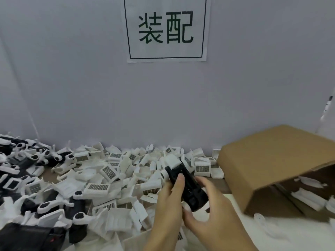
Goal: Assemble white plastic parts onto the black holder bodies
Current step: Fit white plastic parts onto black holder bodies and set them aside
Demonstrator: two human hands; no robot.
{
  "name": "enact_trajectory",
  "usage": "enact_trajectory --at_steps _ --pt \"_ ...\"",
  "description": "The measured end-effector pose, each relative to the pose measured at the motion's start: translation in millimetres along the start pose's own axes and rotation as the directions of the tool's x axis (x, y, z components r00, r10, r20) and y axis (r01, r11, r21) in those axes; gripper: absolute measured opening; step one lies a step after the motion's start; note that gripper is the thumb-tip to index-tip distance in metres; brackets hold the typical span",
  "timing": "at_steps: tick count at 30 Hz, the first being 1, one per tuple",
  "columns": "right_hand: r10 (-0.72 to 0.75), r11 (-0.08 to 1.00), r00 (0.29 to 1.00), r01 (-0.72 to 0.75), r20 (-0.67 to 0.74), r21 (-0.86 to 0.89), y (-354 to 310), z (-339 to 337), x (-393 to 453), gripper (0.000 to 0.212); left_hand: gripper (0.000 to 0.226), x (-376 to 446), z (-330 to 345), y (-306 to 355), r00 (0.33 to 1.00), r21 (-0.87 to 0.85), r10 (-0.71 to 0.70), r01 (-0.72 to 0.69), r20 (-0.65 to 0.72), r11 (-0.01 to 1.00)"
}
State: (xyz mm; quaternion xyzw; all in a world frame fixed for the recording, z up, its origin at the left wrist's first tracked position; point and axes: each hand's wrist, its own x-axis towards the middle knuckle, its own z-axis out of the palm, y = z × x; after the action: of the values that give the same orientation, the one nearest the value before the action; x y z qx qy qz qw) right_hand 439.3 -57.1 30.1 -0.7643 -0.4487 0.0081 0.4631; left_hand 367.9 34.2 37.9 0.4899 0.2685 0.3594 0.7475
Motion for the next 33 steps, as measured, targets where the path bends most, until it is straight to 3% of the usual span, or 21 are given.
enact_trajectory --at_steps 7,12,16,20,23,25,27,30,33 --pt "-0.008 0.995 1.000 0.005 -0.023 -0.101 0.4 8.6 -2.0 0.090 0.027 -3.3 -2.1 0.7 0.992 -0.042 0.105 -0.103 0.066 0.994" --pt "0.007 0.995 0.999 -0.012 -0.048 -0.097 -3.1 7.6 -2.7 0.080 0.025 -4.9 -3.4 -1.6 0.977 -0.033 0.175 -0.172 0.124 0.985" --pt "-0.009 0.995 0.998 0.001 -0.067 -0.104 -3.2 -1.3 -1.4 0.087 0.027 -7.3 -2.0 -0.5 0.962 -0.041 0.218 -0.214 0.162 0.976" --pt "-0.021 0.998 0.997 0.016 -0.081 -0.059 -1.0 -4.2 -1.3 0.072 0.028 -9.9 0.2 0.7 0.957 0.012 0.255 -0.259 0.138 0.966" --pt "-0.032 0.999 0.999 0.033 -0.029 0.040 5.2 -1.3 0.5 0.071 0.013 -9.8 -0.2 0.1 0.949 0.062 0.284 -0.294 0.134 0.954" --pt "-0.059 0.997 0.998 0.058 0.023 0.054 7.2 -2.3 0.9 0.075 0.018 -7.4 -1.3 -3.3 0.940 0.125 0.309 -0.327 0.144 0.937" --pt "-0.094 0.992 0.995 0.091 0.028 0.088 8.9 -6.8 0.8 0.081 0.026 -6.2 -1.8 -5.4 0.923 0.179 0.353 -0.378 0.157 0.908" --pt "-0.101 0.963 0.991 0.119 -0.087 0.242 9.5 -14.9 0.5 0.076 0.029 -4.9 -2.7 -11.3 0.863 0.286 0.457 -0.503 0.215 0.816" --pt "-0.057 0.920 0.992 0.097 -0.116 0.380 5.0 -17.7 -0.3 0.087 0.030 -3.5 -4.4 -16.6 0.764 0.461 0.563 -0.642 0.316 0.612"
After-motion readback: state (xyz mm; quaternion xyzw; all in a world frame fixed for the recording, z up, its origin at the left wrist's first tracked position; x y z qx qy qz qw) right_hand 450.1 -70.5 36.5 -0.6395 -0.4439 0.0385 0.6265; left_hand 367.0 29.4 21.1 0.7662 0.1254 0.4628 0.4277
